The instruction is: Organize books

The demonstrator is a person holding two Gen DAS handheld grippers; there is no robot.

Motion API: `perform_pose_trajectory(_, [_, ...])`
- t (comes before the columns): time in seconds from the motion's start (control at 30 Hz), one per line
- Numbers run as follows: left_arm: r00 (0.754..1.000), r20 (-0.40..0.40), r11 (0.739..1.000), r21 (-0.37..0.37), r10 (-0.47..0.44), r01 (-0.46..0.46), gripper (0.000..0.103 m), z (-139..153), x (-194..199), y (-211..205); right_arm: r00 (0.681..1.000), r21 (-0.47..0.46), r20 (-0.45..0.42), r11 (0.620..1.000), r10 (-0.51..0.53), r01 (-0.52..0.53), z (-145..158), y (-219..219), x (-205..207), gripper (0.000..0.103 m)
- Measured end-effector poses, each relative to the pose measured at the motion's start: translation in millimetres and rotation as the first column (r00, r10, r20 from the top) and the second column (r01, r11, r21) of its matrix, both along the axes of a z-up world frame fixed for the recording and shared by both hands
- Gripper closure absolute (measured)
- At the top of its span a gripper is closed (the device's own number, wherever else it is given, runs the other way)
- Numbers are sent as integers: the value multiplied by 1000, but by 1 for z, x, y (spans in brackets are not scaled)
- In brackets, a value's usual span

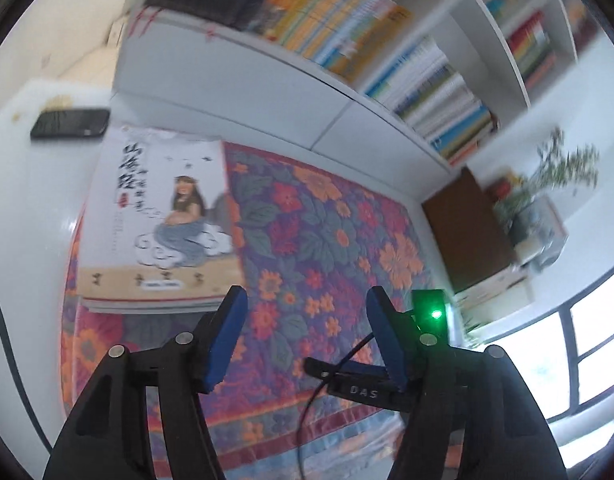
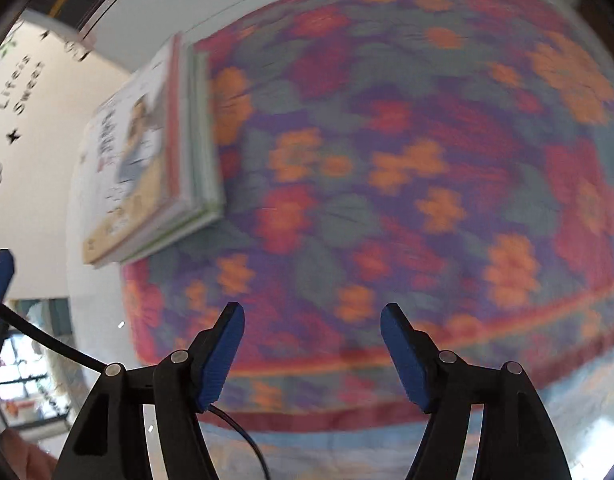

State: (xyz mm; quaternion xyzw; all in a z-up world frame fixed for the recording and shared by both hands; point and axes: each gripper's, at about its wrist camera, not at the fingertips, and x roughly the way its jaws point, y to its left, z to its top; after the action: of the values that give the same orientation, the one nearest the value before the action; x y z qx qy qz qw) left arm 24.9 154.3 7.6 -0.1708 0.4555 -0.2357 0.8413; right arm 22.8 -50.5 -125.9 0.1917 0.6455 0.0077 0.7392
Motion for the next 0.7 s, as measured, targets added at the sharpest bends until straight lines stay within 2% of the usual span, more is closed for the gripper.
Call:
perform_pose_trajectory(0.1, [1000,25,997,74,-17,15,43,6,-11,-35,997,-59,54,996,-59,62,19,-33,-17,34])
perform_pose_trajectory(0.23, [995,93,986,167,-20,4,43,20,-28,-81,976,-169,199,978,-88,123,60,-68,-40,34])
perform_pose_trajectory(0.33, [984,161,978,201,-82,49,43,41,-45,-114,934,-257,349,952,-72,169,101,-92,-58,34])
perform_pose_trajectory(0.4, [972,217,973,228,-91,40,41,57,-55,-137,896,-291,440,936,-51,196,129,-107,-69,34])
perform_pose_trajectory(0.47, [965,251,968,249,-79,15,28,70,-61,-157,854,-310,519,922,-40,232,154,-125,-79,34])
perform_pose_trajectory(0.6, [946,312,933,358,-86,-33,27,83,-76,-191,779,-330,626,897,-26,295,189,-146,-101,30])
perform_pose_trajectory(0.7, [948,304,919,393,-92,-37,14,83,-81,-208,747,-334,664,885,-23,325,200,-160,-111,29])
